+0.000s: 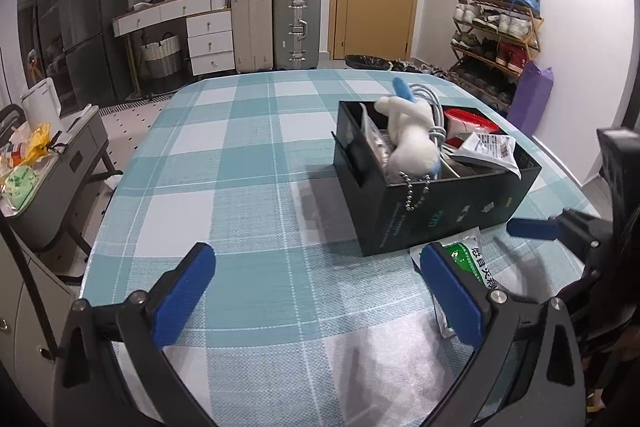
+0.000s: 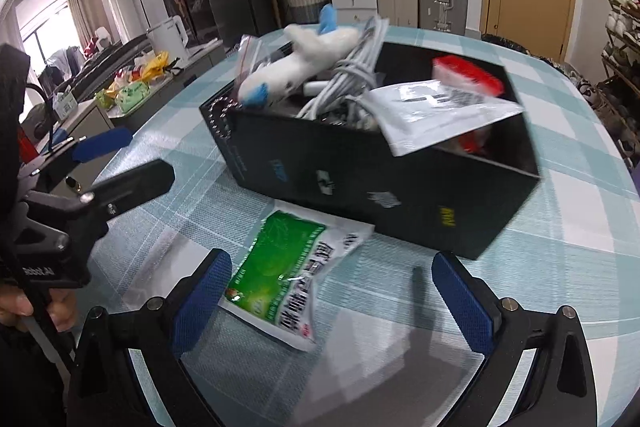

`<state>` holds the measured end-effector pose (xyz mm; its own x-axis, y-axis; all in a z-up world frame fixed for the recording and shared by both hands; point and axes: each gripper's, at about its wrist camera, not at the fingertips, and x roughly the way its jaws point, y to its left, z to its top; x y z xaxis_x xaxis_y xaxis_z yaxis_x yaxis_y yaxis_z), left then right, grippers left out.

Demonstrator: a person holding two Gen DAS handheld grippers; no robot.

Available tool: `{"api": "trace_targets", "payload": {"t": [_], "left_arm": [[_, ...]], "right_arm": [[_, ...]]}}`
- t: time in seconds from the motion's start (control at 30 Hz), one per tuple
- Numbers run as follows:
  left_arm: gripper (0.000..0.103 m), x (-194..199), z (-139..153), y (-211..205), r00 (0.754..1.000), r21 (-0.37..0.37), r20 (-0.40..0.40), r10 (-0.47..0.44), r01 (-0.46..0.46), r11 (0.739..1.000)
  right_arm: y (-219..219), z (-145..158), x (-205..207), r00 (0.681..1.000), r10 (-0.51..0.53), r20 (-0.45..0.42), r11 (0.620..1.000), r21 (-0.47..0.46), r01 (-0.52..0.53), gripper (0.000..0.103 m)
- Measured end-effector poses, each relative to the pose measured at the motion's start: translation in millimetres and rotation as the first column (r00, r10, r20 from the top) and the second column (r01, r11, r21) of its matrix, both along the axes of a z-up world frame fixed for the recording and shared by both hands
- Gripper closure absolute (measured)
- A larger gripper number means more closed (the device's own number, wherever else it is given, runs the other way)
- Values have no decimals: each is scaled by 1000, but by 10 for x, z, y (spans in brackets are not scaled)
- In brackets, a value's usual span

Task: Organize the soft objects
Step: 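Move the right gripper to the green-printed sachet on the table, then grasp and lift the green-printed sachet with the right gripper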

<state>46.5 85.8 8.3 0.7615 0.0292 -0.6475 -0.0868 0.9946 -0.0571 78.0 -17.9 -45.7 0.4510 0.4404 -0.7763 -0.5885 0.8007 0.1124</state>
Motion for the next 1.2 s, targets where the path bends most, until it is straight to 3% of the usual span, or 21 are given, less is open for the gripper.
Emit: {"api": "trace_targets", "payload": {"t": [0.47,0.8,1.2], "left_arm": [[0,-9,15,154,999,-37,16,39,-38,999],[0,3,10,73,1000,-15,13,10,-10,1000],[3,22,-20,-123,999,0,9,-45,45,999]], "right_arm": [[317,-138,2,1000,-8,-5,993,-114,7,1],[96,-150,48,999,-38,4,992,-119,39,4],[-282,-56,41,999,-26,19,996,-90,28,50]]}}
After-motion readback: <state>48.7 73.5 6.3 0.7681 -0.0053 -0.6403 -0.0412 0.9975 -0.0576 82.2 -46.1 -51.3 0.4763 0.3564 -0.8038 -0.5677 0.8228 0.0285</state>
